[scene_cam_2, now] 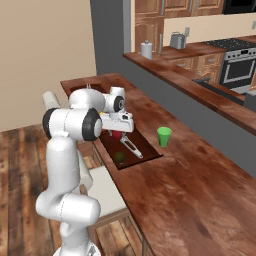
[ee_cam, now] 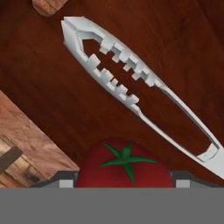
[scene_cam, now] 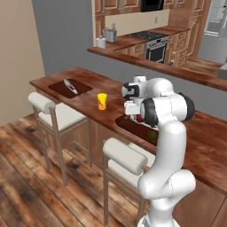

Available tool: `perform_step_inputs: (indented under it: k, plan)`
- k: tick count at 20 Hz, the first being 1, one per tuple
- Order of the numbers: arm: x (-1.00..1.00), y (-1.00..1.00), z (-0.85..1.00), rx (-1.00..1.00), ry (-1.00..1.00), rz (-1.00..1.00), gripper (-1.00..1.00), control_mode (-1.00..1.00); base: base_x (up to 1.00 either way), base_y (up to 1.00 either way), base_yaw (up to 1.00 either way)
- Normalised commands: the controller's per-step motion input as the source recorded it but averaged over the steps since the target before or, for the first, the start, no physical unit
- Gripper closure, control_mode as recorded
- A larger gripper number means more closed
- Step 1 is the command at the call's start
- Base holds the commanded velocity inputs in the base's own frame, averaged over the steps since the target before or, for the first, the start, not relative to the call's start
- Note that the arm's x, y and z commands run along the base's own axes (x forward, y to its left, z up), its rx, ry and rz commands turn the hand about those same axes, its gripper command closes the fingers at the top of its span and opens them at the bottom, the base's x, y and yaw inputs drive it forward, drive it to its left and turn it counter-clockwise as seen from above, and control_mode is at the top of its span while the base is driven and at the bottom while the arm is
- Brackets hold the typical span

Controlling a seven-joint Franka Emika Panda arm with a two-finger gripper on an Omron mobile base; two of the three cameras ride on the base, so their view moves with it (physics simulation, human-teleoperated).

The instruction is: Gather the avocado and tomato from the fridge and place them on a tray on the dining counter. Then gather the fish and chicken drumstick from the fridge and place them on the other tray.

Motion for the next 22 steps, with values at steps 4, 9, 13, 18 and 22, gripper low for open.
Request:
perform_step_inputs:
  k: [4, 9, 13, 18, 22]
  plan:
    - [0.17, 0.0, -0.27, 0.0, 0.04, 0.0, 1.0, -1.0, 0.0, 0.0, 0.0]
    - [0.0, 0.0, -0.2, 0.0, 0.05, 0.0, 1.0, -1.0, 0.0, 0.0, 0.0]
    - [0.0, 0.0, -0.21, 0.0, 0.04, 0.0, 1.0, -1.0, 0.0, 0.0, 0.0]
    - [0.0, 0.0, -0.19, 0.0, 0.02, 0.0, 1.0, -1.0, 0.0, 0.0, 0.0]
    - [0.05, 0.0, -0.22, 0.0, 0.01, 0.0, 1.0, -1.0, 0.0, 0.0, 0.0]
